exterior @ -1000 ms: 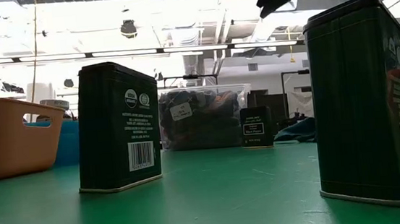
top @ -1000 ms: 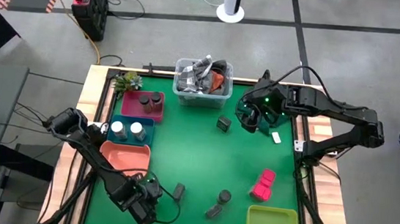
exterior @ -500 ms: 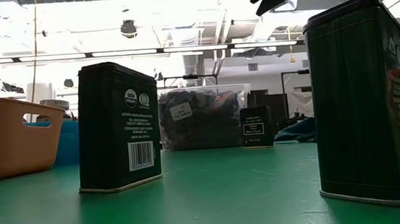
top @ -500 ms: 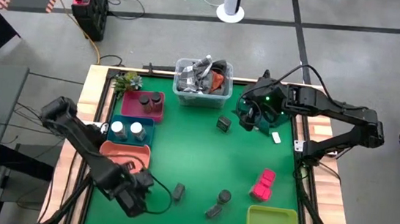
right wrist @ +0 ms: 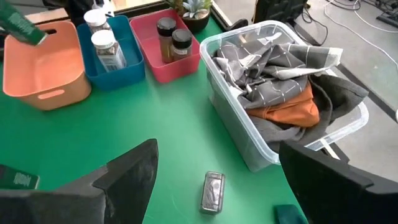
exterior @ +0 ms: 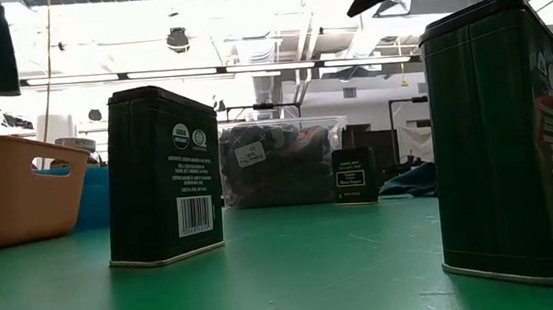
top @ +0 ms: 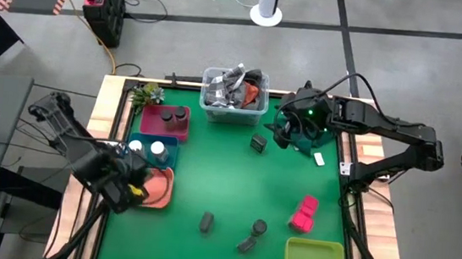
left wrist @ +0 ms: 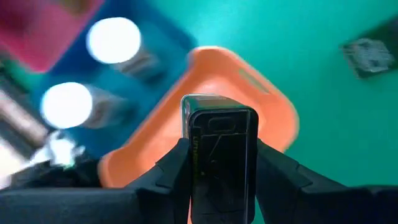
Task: Sort spices by type
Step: Put the bottom left black spice can into the orange bin
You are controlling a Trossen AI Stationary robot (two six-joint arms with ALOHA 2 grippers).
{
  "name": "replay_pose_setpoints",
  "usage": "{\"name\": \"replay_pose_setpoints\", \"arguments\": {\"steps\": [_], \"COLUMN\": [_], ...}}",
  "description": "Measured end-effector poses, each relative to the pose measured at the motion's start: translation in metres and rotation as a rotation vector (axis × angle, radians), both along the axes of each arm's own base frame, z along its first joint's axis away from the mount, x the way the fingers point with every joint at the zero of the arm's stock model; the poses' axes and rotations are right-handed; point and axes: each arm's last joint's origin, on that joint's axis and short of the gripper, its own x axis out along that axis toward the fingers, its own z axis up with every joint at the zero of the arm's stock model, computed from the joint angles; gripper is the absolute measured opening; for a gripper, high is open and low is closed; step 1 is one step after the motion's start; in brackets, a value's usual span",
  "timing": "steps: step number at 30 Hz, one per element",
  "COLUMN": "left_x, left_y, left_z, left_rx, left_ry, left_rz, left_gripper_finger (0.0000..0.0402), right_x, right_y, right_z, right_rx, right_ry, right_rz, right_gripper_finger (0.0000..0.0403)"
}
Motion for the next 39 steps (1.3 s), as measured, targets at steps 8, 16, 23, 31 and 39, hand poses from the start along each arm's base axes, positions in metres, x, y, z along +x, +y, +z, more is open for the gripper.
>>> {"name": "replay_pose_setpoints", "arguments": {"steps": [8,16,23,31,39], "left_x": [-0.027,-0.048,-0.048,-0.049,-0.050], "left_y": [0.023,0.039,0.037,0.037,0.038], "left_z": [-0.046,-0.078,-0.093,-0.110,-0.109], "left_rx": [-0.148,-0.306,-0.341,-0.361,-0.357], "left_ry": [0.020,0.081,0.094,0.109,0.112], "left_rz": [0.234,0.521,0.662,0.765,0.743], "left_gripper_finger": [0.0133,0.0133,0.0133,0.0159,0.0234], "right_x": [0.002,0.002,0.001,0.001,0.000], "right_y": [0.002,0.002,0.001,0.002,0.002], "right_z": [0.002,0.002,0.002,0.001,-0.001], "right_rx": [0.020,0.025,0.022,0.004,-0.004], "right_ry": [-0.034,-0.035,-0.034,-0.016,0.011], "right_rz": [-0.012,-0.016,-0.016,0.000,0.011], "right_gripper_finger": [0.0360,0.0360,0.0360,0.0360,0.0360]}}
